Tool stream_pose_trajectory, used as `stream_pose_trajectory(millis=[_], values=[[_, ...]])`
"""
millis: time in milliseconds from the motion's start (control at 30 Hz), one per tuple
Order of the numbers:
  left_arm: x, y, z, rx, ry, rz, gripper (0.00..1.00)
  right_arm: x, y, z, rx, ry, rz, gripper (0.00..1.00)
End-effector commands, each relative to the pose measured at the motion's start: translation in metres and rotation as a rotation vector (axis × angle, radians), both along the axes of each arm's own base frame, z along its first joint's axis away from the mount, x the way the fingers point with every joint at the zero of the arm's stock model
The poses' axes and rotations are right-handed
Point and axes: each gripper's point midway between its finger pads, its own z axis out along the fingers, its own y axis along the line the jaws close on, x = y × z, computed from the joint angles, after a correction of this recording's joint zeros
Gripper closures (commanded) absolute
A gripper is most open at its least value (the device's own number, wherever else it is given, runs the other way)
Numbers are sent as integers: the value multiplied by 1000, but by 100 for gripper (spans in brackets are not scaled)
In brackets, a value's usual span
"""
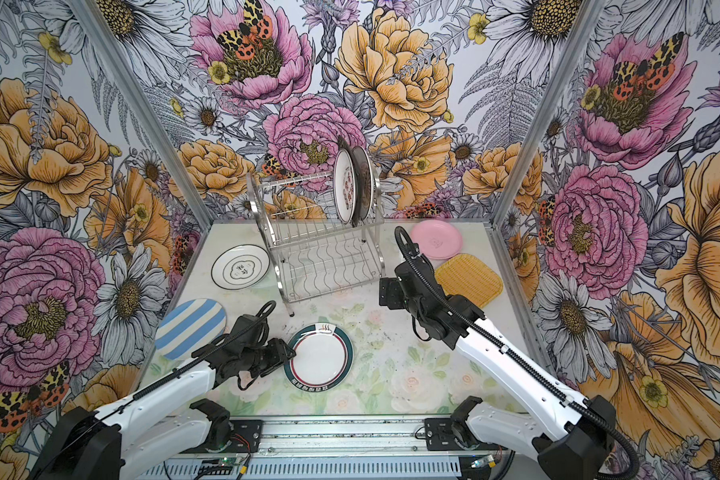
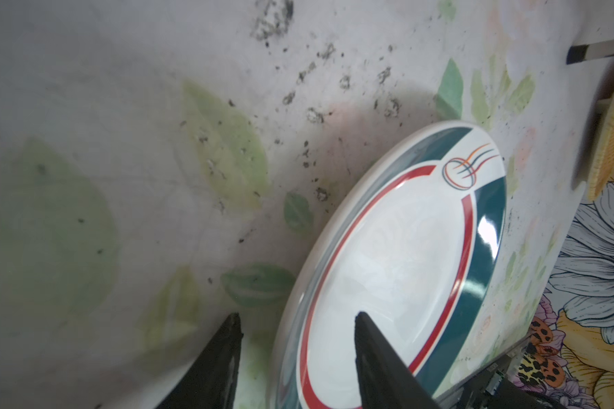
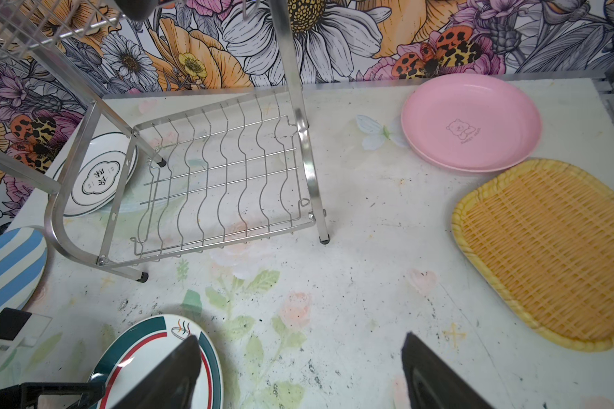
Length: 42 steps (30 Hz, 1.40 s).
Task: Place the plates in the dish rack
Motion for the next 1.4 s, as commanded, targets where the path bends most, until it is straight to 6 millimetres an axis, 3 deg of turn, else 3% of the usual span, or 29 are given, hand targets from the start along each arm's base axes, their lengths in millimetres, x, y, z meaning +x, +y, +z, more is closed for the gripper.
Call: stream_pose_trajectory(millis=[0, 400, 800, 967, 1367], values=[[-12, 0, -8, -18, 35, -3, 50, -2, -2, 0, 23, 1, -4, 11], [-15, -3, -23, -72, -6, 14, 54, -1, -2, 0, 32, 2, -9, 11], [-15, -6, -25, -83, -12, 4, 92, -1, -3, -1, 36, 9, -8, 11], [-10, -12, -14, -115, -48, -4, 100, -2, -3, -6, 37, 21, -7, 11], [7, -33, 45, -271, -231, -53, 100, -11, 10, -40, 97, 161, 66, 7]])
